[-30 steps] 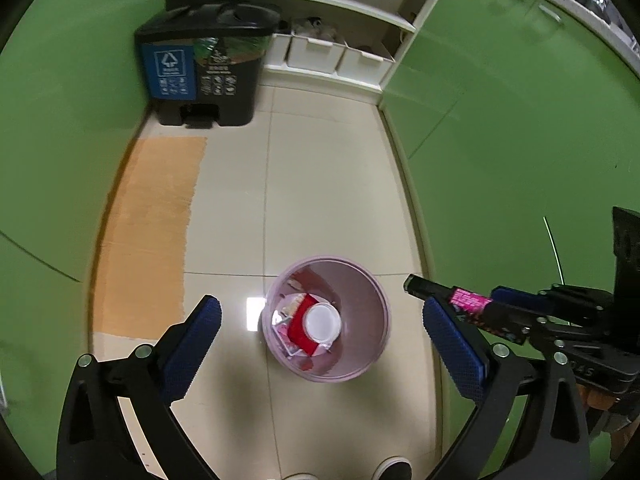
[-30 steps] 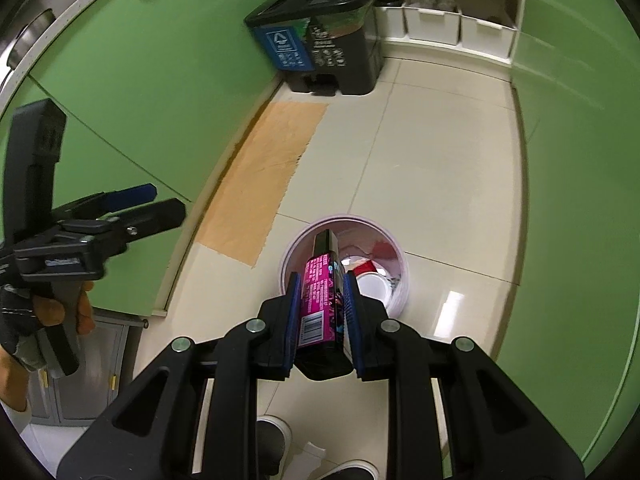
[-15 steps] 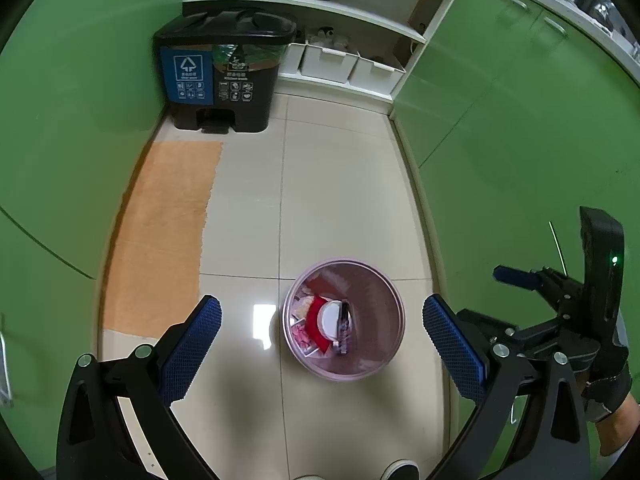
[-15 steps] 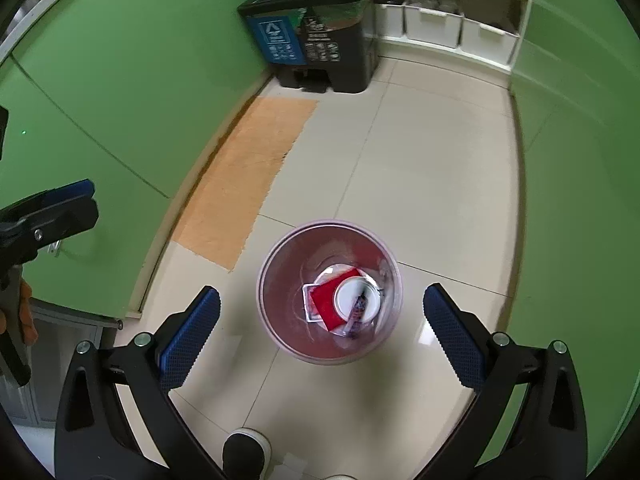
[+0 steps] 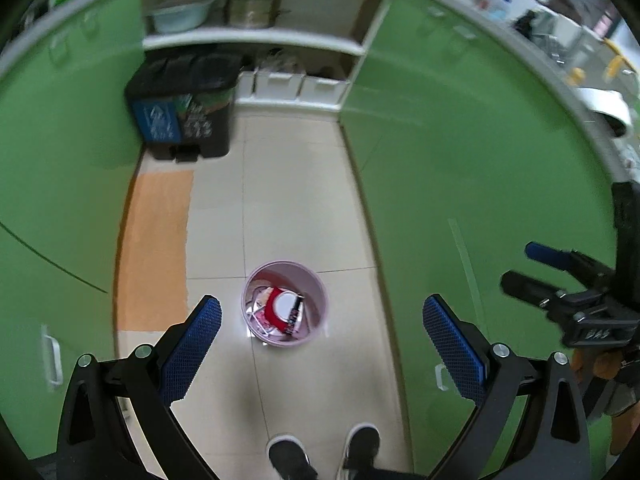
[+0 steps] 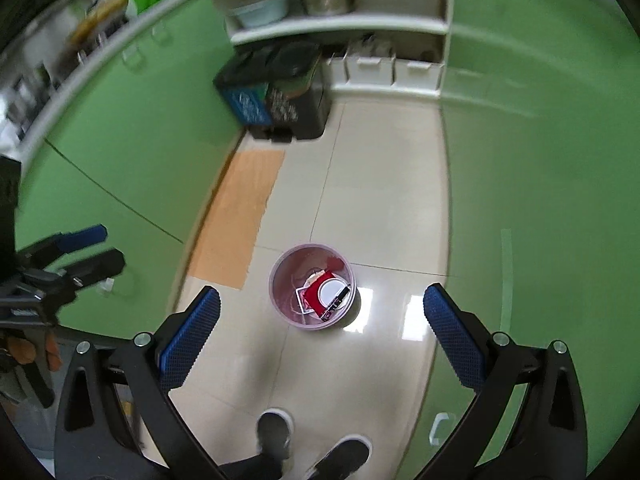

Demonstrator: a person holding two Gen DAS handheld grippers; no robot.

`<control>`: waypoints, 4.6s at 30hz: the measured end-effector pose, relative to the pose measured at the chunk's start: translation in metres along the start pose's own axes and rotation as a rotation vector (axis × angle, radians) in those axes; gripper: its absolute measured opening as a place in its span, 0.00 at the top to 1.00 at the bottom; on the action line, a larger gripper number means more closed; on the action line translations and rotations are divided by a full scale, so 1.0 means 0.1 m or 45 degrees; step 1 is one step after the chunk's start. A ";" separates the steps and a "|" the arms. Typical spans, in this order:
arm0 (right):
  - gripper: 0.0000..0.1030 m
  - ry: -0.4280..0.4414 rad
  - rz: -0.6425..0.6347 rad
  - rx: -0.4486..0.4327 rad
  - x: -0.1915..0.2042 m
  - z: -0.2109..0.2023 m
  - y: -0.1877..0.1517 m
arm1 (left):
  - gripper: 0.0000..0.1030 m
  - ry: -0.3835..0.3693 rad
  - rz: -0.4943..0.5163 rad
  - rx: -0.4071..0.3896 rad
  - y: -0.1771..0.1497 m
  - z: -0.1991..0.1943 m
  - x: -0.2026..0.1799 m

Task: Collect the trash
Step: 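Return both tools to the counter, then grasp the clear plastic bottle with the left gripper, then grasp the white-and-purple cloth pouch with the right gripper while the left gripper lifts the bottle, then carry the bottle and pouch over the pink bin and release both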

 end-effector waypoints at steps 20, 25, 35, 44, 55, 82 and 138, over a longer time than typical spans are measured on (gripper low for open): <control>0.03 -0.228 0.667 -0.314 -1.59 -3.59 -1.69 | 0.06 -0.224 0.635 0.012 0.24 -1.88 -3.13; 0.03 -0.247 0.753 -0.354 -2.03 -3.85 -2.06 | 0.06 -0.262 0.773 0.031 0.23 -1.83 -3.87; 0.03 -0.260 0.800 -0.354 -2.59 -3.97 -2.21 | 0.06 -0.268 0.935 0.077 0.38 -1.55 -4.91; 0.03 -0.260 0.897 -0.334 -2.88 -3.85 -2.17 | 0.06 -0.256 1.087 0.148 0.71 -1.04 -5.63; 0.03 -0.231 1.010 -0.298 -3.25 -3.60 -2.15 | 0.06 -0.222 1.174 0.269 0.91 -0.21 -6.26; 0.03 -0.223 0.961 -0.259 -3.47 -3.45 -1.84 | 0.45 -0.278 1.129 0.253 1.08 -0.23 -6.25; 0.95 -0.019 -0.019 -0.278 -0.43 -3.21 -0.41 | 0.44 -0.022 0.357 -0.123 0.17 -2.35 -2.40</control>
Point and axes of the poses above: each gripper's, at about its wrist camera, not at the fingertips, and z roughly the way its jaws point, x to its left, y to its top, the point moved 5 cm from there along z, roughly the way its jaws point, and after that the axes turned 12 degrees about x, right-handed, at the moved point
